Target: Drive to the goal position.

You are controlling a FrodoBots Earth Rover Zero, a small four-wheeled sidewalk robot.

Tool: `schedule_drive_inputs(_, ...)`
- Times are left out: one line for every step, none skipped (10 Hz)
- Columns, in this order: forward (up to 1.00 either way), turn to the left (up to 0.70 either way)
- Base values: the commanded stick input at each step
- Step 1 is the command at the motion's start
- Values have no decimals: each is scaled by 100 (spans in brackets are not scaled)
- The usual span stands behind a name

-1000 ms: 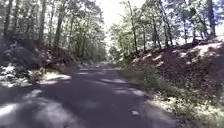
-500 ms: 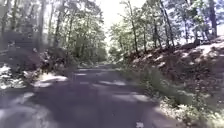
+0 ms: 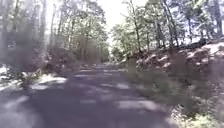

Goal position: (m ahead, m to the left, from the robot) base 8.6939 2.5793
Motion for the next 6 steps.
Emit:
schedule_drive_inputs(45, 0)
schedule_drive_inputs(45, 0)
schedule_drive_inputs(45, 0)
schedule_drive_inputs(45, 0)
schedule_drive_inputs(45, 0)
schedule_drive_inputs(45, 0)
